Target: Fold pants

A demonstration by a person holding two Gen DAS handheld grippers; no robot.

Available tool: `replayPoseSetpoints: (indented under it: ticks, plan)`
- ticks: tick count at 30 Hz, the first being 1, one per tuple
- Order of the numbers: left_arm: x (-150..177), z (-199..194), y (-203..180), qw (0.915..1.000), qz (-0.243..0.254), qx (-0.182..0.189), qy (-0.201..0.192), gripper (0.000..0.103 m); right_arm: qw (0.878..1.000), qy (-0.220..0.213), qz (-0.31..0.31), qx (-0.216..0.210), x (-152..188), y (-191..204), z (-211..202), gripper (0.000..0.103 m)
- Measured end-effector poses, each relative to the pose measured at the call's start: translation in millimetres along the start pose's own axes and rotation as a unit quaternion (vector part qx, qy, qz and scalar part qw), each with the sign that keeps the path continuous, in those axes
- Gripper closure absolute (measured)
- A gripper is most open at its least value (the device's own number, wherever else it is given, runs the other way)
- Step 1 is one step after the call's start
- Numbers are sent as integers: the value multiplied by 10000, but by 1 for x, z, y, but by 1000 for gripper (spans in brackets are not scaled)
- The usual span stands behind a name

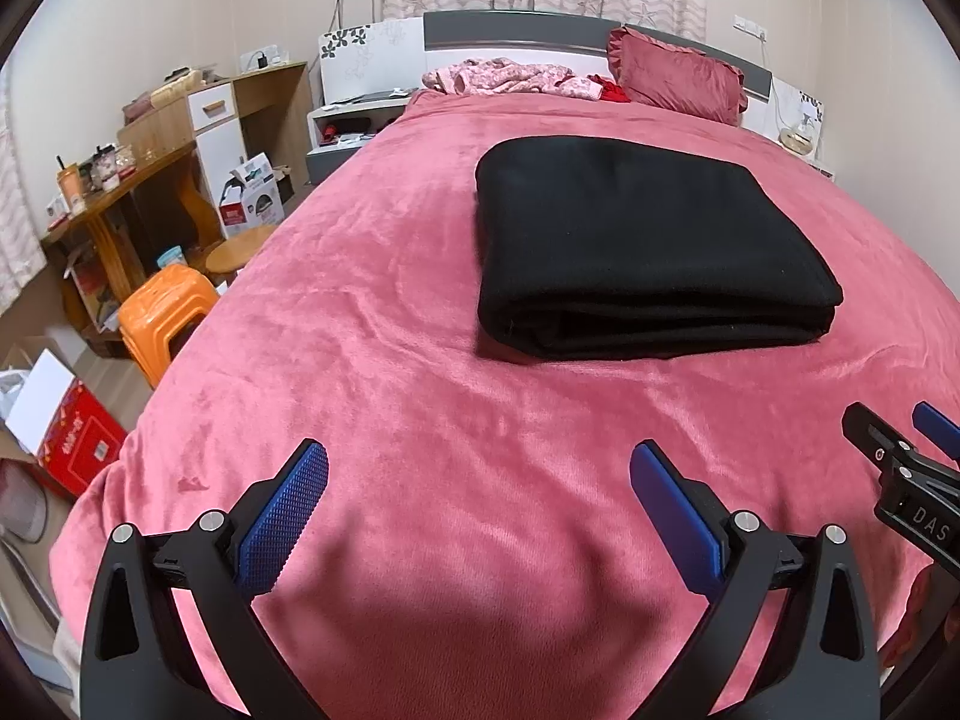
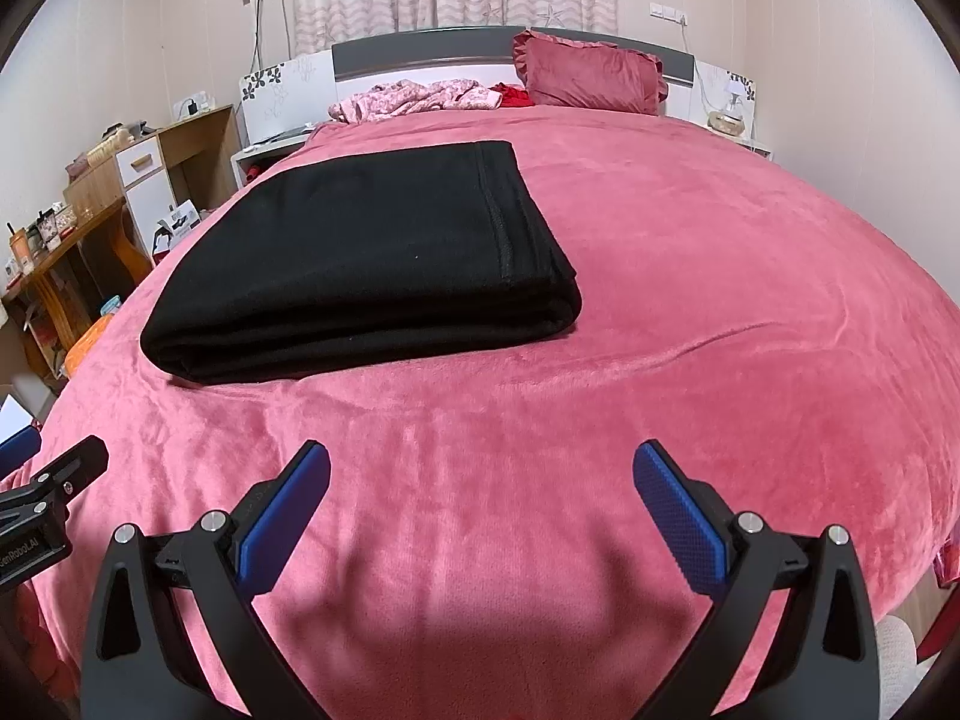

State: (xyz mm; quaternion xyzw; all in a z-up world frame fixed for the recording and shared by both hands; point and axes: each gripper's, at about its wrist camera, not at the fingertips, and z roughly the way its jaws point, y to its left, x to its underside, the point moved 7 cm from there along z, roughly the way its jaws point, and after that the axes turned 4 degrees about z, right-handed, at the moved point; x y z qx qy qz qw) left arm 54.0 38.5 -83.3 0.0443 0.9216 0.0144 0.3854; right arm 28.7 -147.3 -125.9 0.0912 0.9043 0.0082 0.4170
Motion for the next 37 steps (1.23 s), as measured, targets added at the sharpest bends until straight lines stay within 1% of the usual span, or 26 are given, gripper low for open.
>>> replayPoseSetpoints:
  ticks: [29, 37]
  plan:
    - [4, 9, -3, 9997, 45, 107, 206, 3, 9999, 105, 69, -25, 2, -6, 4, 2]
    - [9, 16, -3, 9990, 0, 156, 422, 3, 9998, 156, 98, -34, 2, -8, 5, 2]
